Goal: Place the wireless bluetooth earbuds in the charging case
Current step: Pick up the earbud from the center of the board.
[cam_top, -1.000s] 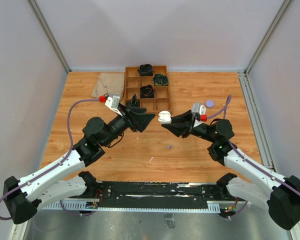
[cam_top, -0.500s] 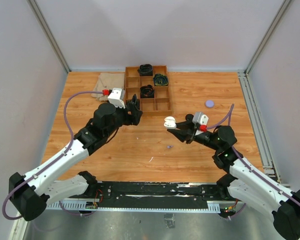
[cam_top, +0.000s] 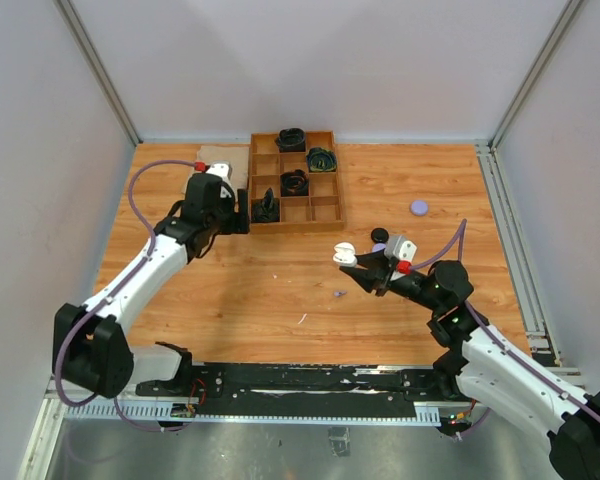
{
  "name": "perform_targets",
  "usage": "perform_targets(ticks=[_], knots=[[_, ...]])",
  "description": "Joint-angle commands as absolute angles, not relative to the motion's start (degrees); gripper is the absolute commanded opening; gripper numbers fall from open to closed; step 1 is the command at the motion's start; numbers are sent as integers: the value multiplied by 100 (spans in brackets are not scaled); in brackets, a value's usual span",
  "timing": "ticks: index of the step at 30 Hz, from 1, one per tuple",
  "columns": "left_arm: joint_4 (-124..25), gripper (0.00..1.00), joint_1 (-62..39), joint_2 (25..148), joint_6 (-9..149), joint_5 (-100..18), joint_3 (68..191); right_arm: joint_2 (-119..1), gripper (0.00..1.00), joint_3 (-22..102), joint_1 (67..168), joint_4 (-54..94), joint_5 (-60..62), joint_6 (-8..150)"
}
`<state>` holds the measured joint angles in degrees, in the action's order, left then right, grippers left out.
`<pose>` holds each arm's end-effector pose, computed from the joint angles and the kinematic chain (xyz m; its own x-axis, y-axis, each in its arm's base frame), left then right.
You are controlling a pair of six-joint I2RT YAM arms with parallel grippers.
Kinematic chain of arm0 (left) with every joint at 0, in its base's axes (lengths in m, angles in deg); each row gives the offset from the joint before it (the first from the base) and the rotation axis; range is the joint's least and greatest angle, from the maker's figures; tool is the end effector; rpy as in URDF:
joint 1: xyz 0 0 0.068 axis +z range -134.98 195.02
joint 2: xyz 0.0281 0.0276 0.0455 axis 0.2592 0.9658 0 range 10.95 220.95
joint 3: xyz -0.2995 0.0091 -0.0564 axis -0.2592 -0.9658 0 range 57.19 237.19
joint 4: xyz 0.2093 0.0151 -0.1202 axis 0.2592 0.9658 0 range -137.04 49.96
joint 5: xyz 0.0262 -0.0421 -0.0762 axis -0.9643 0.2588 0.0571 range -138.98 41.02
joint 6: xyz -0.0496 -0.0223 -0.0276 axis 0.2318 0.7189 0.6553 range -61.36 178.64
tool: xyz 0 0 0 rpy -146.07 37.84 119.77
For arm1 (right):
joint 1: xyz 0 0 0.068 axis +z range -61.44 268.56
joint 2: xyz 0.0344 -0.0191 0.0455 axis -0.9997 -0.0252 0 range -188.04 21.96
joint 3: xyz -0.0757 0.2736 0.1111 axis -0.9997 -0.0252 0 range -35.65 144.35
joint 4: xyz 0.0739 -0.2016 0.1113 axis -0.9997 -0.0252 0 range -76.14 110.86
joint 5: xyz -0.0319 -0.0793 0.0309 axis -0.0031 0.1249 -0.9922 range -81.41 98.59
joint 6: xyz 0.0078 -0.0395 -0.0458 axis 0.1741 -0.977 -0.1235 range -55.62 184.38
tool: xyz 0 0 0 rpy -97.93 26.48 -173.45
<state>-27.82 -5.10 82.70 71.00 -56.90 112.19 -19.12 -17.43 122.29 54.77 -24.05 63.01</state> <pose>0.2418 -0.0818 0.3186 -0.5891 -0.0100 -0.8080 0.1124 0.9892 -0.0942 0.0995 0.0961 0.2985 0.1809 0.0967 -0.9787 -0.9038 0.4087 -0.1267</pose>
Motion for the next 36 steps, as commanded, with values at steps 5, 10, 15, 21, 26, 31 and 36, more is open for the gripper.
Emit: perform_targets(ticks=[5,10,15,21,26,31,36], knots=[[-2746,79,420,9335,6953,-5299,11683,-1725,13,-1865,12151,5486,-2225,6212],[-2737,79,949,9990,7019,-4920,12003,-1691,13,-1878,12149,5413,-2187,6183],[-2714,79,1267,10540,7032,-4683,12290,-1667,13,-1885,12147,5388,-2184,6174],[-2640,79,1426,11049,6958,-4539,12538,-1642,13,-1865,12152,5301,-2137,6113],[-2647,79,1546,11273,6937,-4508,12606,-1662,13,-1859,12146,5297,-2152,6121],[-2589,79,1599,11486,6880,-4505,12580,-1629,13,-1857,12145,5269,-2132,6105],[-2466,78,1608,11605,6824,-4515,12536,-1575,13,-1862,12151,5223,-2111,6086]])
